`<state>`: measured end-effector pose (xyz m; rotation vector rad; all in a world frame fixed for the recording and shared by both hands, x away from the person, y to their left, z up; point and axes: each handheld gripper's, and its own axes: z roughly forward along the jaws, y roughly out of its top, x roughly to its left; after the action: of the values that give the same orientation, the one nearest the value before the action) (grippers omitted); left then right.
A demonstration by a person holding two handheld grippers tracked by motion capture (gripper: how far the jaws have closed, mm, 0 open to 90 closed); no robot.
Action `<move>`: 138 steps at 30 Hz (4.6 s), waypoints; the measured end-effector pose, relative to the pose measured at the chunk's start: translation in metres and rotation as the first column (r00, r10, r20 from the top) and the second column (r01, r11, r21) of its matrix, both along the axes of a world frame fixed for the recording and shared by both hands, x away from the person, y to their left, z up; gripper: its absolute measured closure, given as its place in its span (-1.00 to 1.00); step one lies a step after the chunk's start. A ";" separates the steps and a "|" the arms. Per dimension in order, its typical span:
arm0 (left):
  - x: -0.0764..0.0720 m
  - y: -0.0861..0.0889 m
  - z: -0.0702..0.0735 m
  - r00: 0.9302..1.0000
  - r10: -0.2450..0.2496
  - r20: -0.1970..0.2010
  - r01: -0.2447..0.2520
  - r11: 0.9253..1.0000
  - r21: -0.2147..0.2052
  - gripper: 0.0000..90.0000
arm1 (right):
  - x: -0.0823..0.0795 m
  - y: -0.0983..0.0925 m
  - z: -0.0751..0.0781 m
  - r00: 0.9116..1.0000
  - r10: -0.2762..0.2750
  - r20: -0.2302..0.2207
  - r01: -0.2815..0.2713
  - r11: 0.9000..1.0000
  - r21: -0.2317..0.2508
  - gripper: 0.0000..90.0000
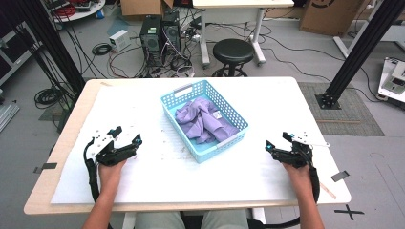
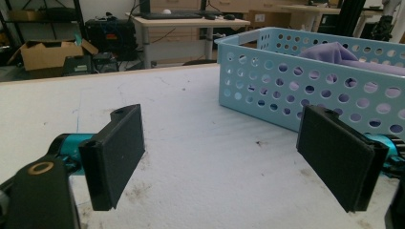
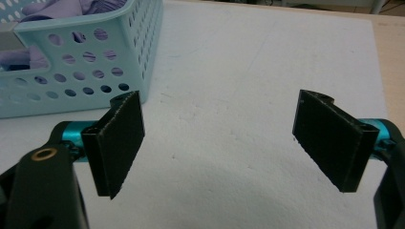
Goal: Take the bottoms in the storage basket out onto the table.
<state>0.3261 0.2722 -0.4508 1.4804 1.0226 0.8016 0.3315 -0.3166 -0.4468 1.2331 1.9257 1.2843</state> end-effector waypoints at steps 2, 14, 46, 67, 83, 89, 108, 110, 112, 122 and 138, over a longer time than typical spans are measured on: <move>0.000 0.001 0.000 1.000 -0.001 -0.005 0.001 1.000 -0.004 -0.63 | 0.000 0.000 0.000 1.000 -0.002 0.003 0.002 1.000 -0.003 -0.60; 0.000 0.000 0.000 1.000 -0.003 -0.006 0.003 1.000 0.010 -0.63 | 0.000 -0.001 0.000 1.000 0.006 0.003 -0.006 1.000 0.007 -0.60; 0.000 -0.001 0.000 1.000 -0.022 0.000 0.022 1.000 0.017 -0.63 | 0.031 0.059 0.078 0.971 0.218 0.095 -0.223 0.974 0.044 -0.59; 0.000 0.000 0.000 1.000 -0.028 0.000 0.028 0.999 0.018 -0.63 | 0.109 0.173 0.108 0.917 0.397 -0.022 -0.398 0.916 -0.045 -0.59; 0.000 0.000 0.000 0.999 -0.035 0.002 0.035 0.999 0.009 -0.63 | 0.153 0.222 0.075 0.911 0.376 -0.169 -0.393 0.916 -0.080 -0.59; 0.000 0.000 0.000 0.999 -0.035 0.000 0.035 0.999 0.008 -0.63 | 0.160 0.226 0.064 0.910 0.359 -0.208 -0.385 0.918 -0.099 -0.60; 0.000 0.000 0.000 0.999 -0.037 0.001 0.037 0.999 0.011 -0.63 | 0.179 0.232 0.034 0.882 0.279 -0.379 -0.354 0.924 -0.143 -0.59; 0.000 0.000 0.000 0.999 -0.038 0.000 0.038 0.999 0.013 -0.63 | 0.179 0.234 0.031 0.874 0.272 -0.403 -0.361 0.918 -0.163 -0.59; 0.000 0.000 0.000 0.999 -0.036 0.000 0.036 0.999 0.011 -0.63 | 0.180 0.235 0.027 0.863 0.263 -0.432 -0.365 0.915 -0.172 -0.59; 0.000 0.000 0.000 0.999 -0.037 0.000 0.037 0.999 0.012 -0.63 | 0.182 0.237 0.021 0.836 0.251 -0.489 -0.390 0.898 -0.205 -0.13; 0.000 0.000 0.000 0.999 -0.036 0.000 0.036 0.999 0.005 -0.63 | 0.176 0.231 0.044 0.855 0.325 -0.405 -0.412 0.899 -0.148 0.81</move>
<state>0.3262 0.2727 -0.4507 1.4987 0.9921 0.7788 0.5071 -0.0861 -0.4030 1.0737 2.6098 1.0048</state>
